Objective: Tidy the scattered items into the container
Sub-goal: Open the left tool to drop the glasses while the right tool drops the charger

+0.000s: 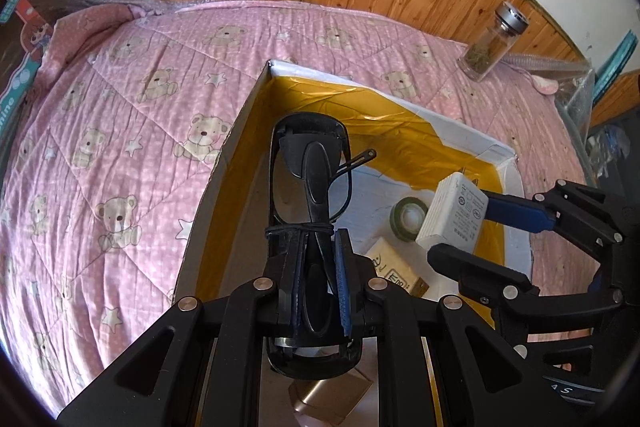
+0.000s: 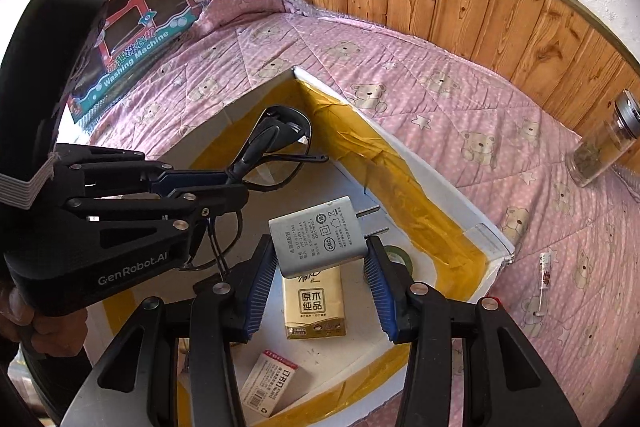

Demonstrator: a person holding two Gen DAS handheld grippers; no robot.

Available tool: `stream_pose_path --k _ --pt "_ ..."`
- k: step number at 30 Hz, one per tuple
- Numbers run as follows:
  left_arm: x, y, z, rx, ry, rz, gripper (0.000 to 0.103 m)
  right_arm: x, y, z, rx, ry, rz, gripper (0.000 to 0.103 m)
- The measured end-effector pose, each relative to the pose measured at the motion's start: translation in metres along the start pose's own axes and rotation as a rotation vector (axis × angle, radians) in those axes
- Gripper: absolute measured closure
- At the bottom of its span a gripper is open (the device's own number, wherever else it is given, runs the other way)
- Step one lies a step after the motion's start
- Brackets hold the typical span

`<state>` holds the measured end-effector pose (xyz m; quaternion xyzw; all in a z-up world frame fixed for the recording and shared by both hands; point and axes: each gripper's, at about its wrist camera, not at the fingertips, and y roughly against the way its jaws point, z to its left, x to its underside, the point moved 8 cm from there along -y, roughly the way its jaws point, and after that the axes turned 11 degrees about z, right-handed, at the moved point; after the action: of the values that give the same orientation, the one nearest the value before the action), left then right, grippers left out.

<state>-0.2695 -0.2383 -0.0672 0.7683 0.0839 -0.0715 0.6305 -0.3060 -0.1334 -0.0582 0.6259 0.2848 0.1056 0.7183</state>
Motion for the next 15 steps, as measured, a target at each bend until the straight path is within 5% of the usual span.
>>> stream_pose_path --k 9,15 --pt "-0.015 -0.021 0.005 -0.069 -0.029 0.024 0.085 -0.017 -0.026 -0.006 0.043 0.041 0.044 0.056" --pt "-0.018 -0.018 0.007 -0.092 -0.041 0.005 0.072 -0.018 -0.026 -0.016 0.023 -0.005 0.03 0.055"
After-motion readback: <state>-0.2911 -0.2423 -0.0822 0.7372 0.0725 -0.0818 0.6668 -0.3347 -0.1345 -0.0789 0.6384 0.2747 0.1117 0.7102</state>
